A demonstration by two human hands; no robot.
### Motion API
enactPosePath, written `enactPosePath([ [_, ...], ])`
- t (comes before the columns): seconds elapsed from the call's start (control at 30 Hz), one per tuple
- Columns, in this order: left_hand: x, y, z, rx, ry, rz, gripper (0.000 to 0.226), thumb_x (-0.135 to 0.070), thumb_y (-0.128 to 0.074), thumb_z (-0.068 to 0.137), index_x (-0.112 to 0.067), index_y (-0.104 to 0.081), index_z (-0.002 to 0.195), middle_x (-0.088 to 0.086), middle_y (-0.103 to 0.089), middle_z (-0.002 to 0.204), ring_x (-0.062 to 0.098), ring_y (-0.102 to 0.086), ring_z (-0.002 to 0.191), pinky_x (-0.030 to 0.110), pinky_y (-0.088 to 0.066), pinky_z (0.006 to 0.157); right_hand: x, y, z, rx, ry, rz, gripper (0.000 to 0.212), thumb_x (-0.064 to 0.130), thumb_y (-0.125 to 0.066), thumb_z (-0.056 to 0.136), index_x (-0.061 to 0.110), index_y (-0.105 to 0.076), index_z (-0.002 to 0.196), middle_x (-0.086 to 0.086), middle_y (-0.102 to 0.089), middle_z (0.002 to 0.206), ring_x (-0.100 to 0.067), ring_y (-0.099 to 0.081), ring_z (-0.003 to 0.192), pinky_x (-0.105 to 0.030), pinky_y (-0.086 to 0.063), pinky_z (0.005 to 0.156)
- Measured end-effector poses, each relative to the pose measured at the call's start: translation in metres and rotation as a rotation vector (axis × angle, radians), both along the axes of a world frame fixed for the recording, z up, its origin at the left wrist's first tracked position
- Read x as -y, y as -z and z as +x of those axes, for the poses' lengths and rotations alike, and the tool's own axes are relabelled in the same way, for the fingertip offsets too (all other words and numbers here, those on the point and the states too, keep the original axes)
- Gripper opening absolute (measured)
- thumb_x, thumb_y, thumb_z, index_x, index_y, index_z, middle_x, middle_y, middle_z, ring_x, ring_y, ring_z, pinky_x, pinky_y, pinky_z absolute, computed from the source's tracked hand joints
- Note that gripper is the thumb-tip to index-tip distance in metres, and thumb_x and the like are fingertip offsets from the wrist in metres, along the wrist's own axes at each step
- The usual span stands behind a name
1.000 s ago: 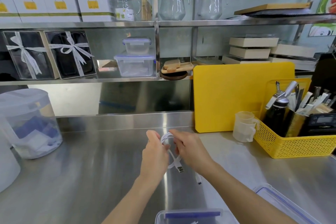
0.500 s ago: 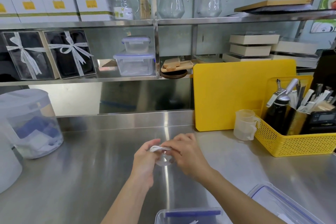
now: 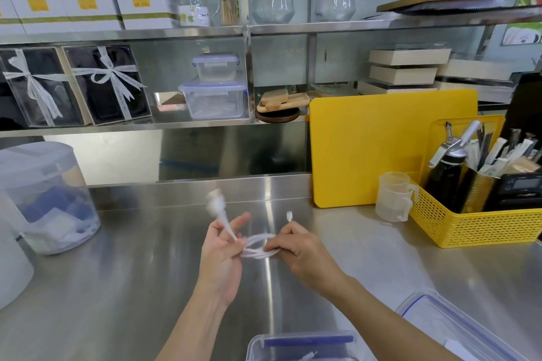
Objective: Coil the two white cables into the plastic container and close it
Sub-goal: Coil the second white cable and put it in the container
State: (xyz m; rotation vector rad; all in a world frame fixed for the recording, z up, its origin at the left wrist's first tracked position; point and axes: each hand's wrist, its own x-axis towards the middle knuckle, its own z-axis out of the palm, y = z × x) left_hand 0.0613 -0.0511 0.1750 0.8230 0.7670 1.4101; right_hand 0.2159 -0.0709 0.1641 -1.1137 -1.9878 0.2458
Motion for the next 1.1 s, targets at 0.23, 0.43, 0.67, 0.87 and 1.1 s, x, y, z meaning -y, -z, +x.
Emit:
enactPosePath([
  [0.23, -0.003, 0.013, 0.0, -0.005, 0.106, -0.404, 0.032, 0.008, -0.04, 0.09, -0.016, -0.053, 0.107, 0.011, -0.059, 0.099, 0.021, -0.053, 0.076, 0.029, -0.041, 0.067, 0.002, 0.012, -0.001, 0.15, 0.038, 0.324, 0.01, -0.001, -0.067, 0.076, 0.009, -0.067, 0.079, -0.006, -0.065, 0.07, -0.012, -0.044, 0.071, -0.02, -0.046, 0.056],
  [0.43, -0.005, 0.012, -0.003, 0.222, 0.341, -0.561, 0.028, -0.016, -0.038, 0.097, 0.002, -0.058, 0.103, 0.013, -0.074, 0.072, 0.023, -0.071, 0.07, 0.042, -0.058, 0.067, 0.001, 0.024, 0.01, 0.163, -0.027, 0.303, 0.01, 0.003, -0.062, 0.08, 0.009, -0.069, 0.085, -0.005, -0.073, 0.084, -0.013, -0.049, 0.082, -0.021, -0.049, 0.068],
  [0.67, 0.002, 0.008, 0.017, -0.049, 0.206, -0.421, 0.024, -0.012, -0.036, 0.099, -0.007, -0.058, 0.094, 0.018, -0.058, 0.082, 0.027, -0.059, 0.081, 0.057, -0.05, 0.081, 0.005, 0.024, 0.001, -0.096, 0.279, -0.137, 0.037, 0.027, -0.051, 0.092, 0.013, -0.048, 0.126, 0.007, -0.044, 0.132, -0.001, -0.041, 0.118, -0.016, -0.034, 0.1],
  [0.87, 0.012, 0.012, 0.03, -0.674, 0.1, -0.116, 0.028, -0.017, -0.039, 0.098, -0.022, -0.061, 0.082, 0.004, -0.055, 0.105, 0.017, -0.054, 0.099, 0.039, -0.044, 0.087, -0.006, 0.029, -0.002, -0.183, 0.372, -0.312, 0.028, 0.004, -0.059, 0.083, 0.016, -0.06, 0.109, -0.001, -0.065, 0.096, -0.012, -0.058, 0.083, -0.022, -0.051, 0.08],
  [1.1, 0.001, 0.024, 0.025, -1.018, 0.096, -0.035, 0.027, -0.024, -0.038, 0.098, -0.027, -0.054, 0.077, -0.014, -0.066, 0.068, 0.027, -0.05, 0.108, 0.048, -0.029, 0.11, -0.006, 0.022, 0.0, -0.435, 0.35, -0.458, 0.029, -0.003, -0.059, 0.083, 0.025, -0.052, 0.086, 0.005, -0.058, 0.08, -0.016, -0.058, 0.078, -0.013, -0.046, 0.067],
])
